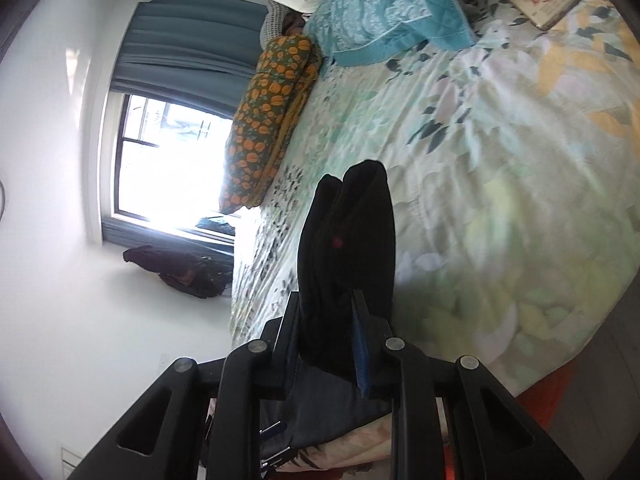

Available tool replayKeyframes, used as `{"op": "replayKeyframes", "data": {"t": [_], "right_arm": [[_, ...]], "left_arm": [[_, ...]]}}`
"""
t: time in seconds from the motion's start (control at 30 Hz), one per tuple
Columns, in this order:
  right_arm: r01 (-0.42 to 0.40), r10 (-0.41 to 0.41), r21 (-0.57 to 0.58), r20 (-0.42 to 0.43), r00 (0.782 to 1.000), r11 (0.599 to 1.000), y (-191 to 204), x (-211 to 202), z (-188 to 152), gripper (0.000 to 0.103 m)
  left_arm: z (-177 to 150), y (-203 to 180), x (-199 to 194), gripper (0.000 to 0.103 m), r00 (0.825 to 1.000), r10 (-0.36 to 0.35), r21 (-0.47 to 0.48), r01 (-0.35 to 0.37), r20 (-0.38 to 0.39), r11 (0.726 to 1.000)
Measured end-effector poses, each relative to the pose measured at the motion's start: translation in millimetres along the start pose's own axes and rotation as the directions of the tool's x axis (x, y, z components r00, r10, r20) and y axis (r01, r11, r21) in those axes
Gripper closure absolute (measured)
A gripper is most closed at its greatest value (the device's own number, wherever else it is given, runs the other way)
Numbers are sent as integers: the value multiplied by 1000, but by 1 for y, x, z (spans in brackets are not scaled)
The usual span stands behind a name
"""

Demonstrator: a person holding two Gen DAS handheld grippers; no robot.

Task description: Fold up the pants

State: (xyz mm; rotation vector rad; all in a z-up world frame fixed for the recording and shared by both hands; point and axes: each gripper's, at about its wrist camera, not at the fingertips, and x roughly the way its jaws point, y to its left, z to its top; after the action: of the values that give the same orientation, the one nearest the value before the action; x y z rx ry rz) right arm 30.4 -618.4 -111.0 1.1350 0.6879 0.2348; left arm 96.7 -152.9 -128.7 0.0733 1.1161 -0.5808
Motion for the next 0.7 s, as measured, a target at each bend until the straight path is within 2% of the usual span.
{"op": "replayKeyframes", "data": {"t": [0.07,0.13,0.23,0.33,0.4,0.47,0.53,0.6,0.7], "right_arm": [[-50,48,-33,-46,998,998,29,18,-17,80],[-96,92,-52,-89,992,994,55,41,-38,80],[-155,144,-59,-160,977,986,92,87,-78,80],[-156,133,-82,-236,963,984,119,140,-129,80],[-148,126,-54,-288,949,988,127,178,-165,80],[-120,92,-66,-323,942,991,134,213,-199,80],[-96,60,-84,-363,930,992,141,245,-234,80],[-67,-10,-177,-400,916,982,151,269,-268,80],[-39,-123,-326,-461,879,944,162,297,-315,79]], "left_arm": [[-6,39,-26,9,999,30,-92,-27,34,995],[-16,80,-48,9,995,80,-198,-66,62,978],[-45,140,-79,9,985,143,-362,-99,95,927],[-83,179,-96,9,972,196,-487,-110,129,866],[-109,199,-100,9,967,218,-539,-114,132,835],[-122,212,-99,10,968,221,-575,-113,120,810],[-121,225,-102,10,967,202,-605,-69,155,793],[-121,231,-111,10,959,215,-605,-60,186,794],[-124,237,-117,10,954,231,-594,-76,190,801]]}}
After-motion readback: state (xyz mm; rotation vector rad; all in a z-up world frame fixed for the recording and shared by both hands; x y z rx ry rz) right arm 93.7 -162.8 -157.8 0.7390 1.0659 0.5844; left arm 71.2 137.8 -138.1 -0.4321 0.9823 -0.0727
